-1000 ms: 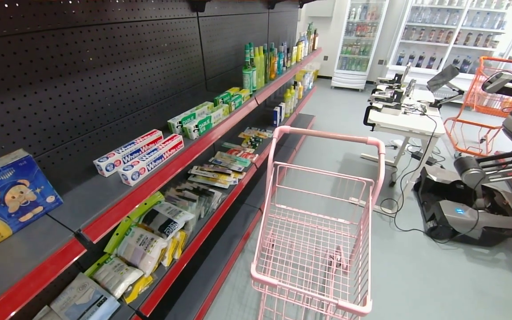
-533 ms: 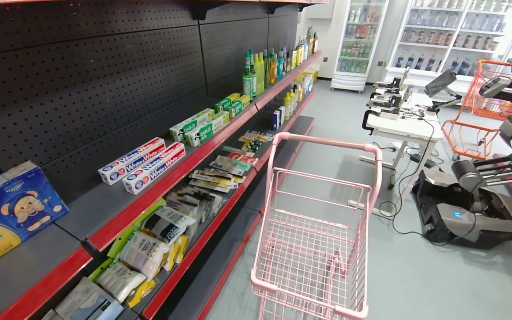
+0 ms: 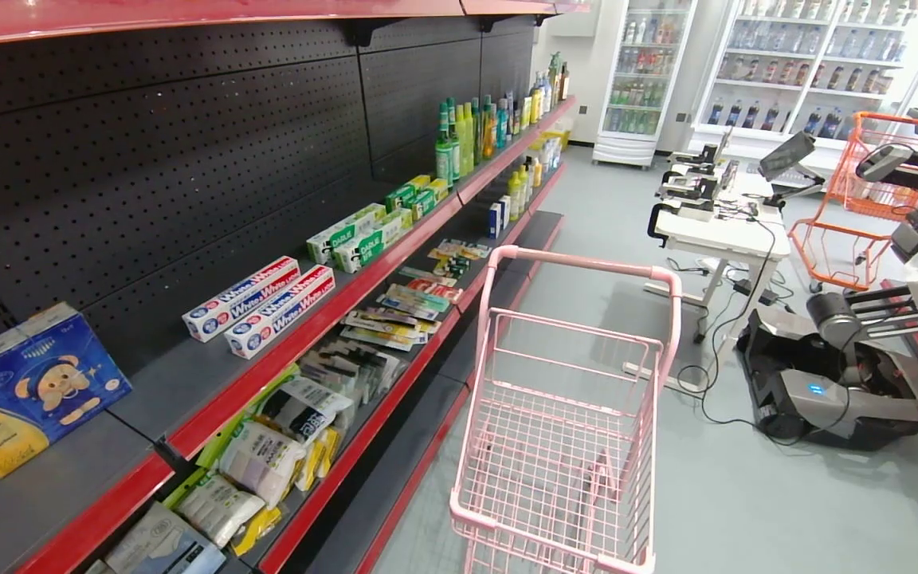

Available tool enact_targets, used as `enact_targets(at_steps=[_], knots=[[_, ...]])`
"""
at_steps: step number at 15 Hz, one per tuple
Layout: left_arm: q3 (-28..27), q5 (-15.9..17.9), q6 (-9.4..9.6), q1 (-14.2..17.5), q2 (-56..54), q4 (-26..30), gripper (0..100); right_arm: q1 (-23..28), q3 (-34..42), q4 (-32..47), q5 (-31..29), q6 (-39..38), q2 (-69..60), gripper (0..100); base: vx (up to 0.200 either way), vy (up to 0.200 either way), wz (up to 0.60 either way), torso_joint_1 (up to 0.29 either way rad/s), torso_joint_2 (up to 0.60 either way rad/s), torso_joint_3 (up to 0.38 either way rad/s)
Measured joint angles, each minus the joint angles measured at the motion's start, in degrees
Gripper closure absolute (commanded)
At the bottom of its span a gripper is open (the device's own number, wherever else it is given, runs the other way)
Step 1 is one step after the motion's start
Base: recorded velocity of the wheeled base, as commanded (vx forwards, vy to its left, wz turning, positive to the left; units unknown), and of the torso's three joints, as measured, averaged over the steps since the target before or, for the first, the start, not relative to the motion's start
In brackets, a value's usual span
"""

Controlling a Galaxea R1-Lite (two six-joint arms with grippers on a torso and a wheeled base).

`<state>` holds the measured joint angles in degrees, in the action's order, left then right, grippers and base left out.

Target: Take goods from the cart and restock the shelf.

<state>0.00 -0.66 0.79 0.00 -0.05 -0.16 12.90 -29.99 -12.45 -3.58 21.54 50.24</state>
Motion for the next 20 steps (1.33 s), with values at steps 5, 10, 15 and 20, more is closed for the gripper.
enact_targets(at_steps=[5, 10, 15, 20], knots=[[0.00, 0.09, 0.00, -0.02, 0.00, -0.02, 0, 0.20, 0.50, -0.17, -0.13, 0.10, 0.21, 100, 0.000, 0.000, 0.60, 0.002, 0.00, 0.004], [0.00, 0.01, 0.00, -0.07, 0.00, 0.00, 0, 0.27, 1.13, -0.04, 0.00, 0.35, 0.04, 100, 0.000, 0.000, 0.60, 0.009, 0.00, -0.001], [0.00, -0.02, 0.00, -0.02, 0.00, 0.02, 0, 0.29, 1.24, -0.04, -0.02, 0.38, -0.05, 100, 0.000, 0.000, 0.60, 0.002, 0.00, 0.004], [0.00, -0.02, 0.00, 0.00, 0.00, 0.02, 0, 0.27, 1.66, 0.05, -0.02, 0.54, -0.02, 100, 0.000, 0.000, 0.60, 0.004, 0.00, 0.000]])
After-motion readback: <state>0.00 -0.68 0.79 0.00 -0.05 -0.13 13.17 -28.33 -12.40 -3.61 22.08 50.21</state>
